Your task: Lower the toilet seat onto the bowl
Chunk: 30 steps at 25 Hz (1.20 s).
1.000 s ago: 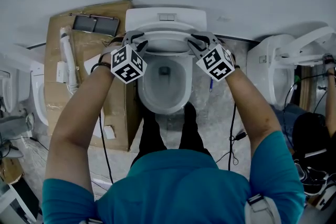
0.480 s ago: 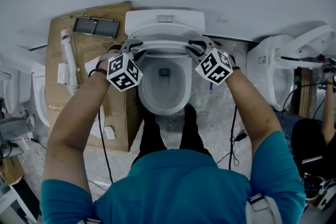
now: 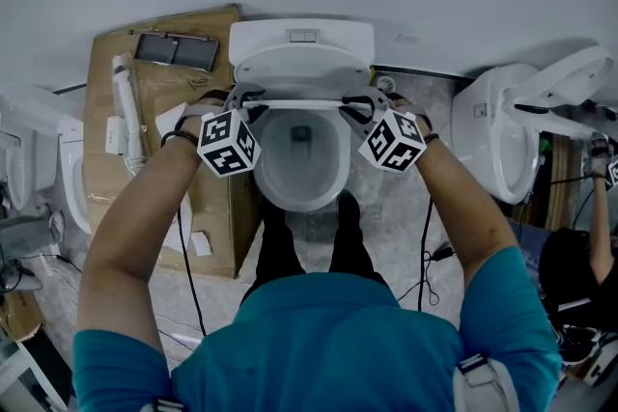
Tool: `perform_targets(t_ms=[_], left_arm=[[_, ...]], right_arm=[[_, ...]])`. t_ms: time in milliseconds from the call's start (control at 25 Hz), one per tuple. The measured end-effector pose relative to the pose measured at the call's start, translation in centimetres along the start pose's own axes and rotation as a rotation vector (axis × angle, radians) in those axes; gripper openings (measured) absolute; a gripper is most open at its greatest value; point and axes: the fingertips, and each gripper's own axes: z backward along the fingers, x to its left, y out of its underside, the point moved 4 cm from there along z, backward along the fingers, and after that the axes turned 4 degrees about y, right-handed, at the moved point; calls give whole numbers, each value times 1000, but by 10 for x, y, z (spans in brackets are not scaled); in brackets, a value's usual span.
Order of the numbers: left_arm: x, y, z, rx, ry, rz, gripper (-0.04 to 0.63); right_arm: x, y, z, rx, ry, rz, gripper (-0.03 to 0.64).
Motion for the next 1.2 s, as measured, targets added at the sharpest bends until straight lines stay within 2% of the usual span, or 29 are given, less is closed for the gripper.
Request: perform_targets(t_ms=[160, 440, 600, 880, 1200], left_arm=[[-16, -10, -6, 8, 29, -64, 95], [-29, -19, -14, -2, 59, -73, 78], [-34, -19, -15, -4, 86, -68, 52], [-58, -18, -19, 6, 174, -85, 41], [-86, -15, -24, 5, 227, -90, 38]], right_arm=[[10, 2, 3, 0, 3, -14, 71], [16, 3, 0, 12, -9, 6, 90], [28, 5, 1, 7, -49, 24, 40], [52, 6, 6, 13, -125, 64, 40], [78, 11, 8, 27, -210, 83, 48]])
